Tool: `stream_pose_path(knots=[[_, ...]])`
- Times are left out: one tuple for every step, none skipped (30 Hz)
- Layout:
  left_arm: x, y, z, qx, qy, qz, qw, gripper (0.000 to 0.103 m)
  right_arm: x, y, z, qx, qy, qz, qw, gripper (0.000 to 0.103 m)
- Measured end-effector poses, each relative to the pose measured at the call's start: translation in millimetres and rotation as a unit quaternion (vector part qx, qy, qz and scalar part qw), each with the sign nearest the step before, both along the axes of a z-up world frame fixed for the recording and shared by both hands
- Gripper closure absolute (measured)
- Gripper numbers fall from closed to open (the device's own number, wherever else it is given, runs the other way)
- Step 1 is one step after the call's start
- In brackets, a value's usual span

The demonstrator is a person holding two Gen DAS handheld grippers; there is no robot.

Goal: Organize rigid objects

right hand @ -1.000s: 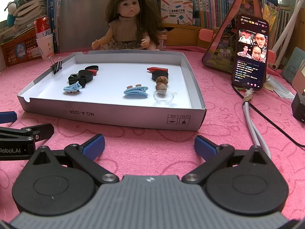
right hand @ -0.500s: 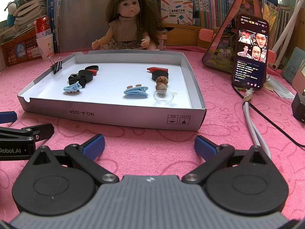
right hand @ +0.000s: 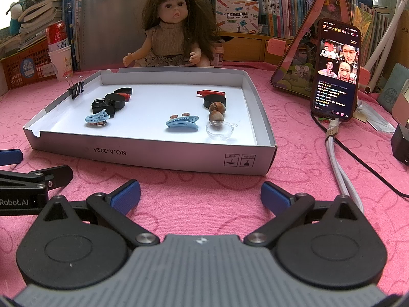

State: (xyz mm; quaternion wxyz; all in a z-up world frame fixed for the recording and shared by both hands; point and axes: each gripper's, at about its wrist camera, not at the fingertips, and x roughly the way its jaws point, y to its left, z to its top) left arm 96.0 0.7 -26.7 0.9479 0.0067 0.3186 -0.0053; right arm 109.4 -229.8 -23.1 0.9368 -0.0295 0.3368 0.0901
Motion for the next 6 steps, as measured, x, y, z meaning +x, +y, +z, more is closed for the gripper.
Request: stream_pose_path(knots=[[0.0, 0.0, 0.0, 0.0, 0.0, 0.0, 1.0, 0.0, -0.1, 0.0, 0.0, 0.0, 0.0, 0.0, 1.0, 0.0], [0.1, 0.0, 0.0, 0.0, 0.0, 0.0, 1.0, 0.0, -0.1, 0.0, 0.0, 0.0, 0.0, 0.0, 1.0, 0.0], [0.0, 0.0, 0.0, 0.0, 0.0, 0.0, 1.0, 0.0, 0.0, 0.0, 0.0, 0.0, 0.0, 0.0, 1.0, 0.0], [0.9, 0.7, -0.4, 0.0, 0.0, 0.0, 1.0, 0.0, 0.0, 0.0, 0.0, 0.0, 0.0, 0.0, 1.0, 0.0], [0.1, 0.0, 0.0, 0.0, 0.0, 0.0, 1.0, 0.0, -0.1, 0.0, 0.0, 0.0, 0.0, 0.0, 1.0, 0.0], [0.0, -0.1, 0.0, 0.0, 0.0, 0.0, 1.0, 0.0, 0.0, 0.0, 0.0, 0.0, 0.0, 0.0, 1.0, 0.0]])
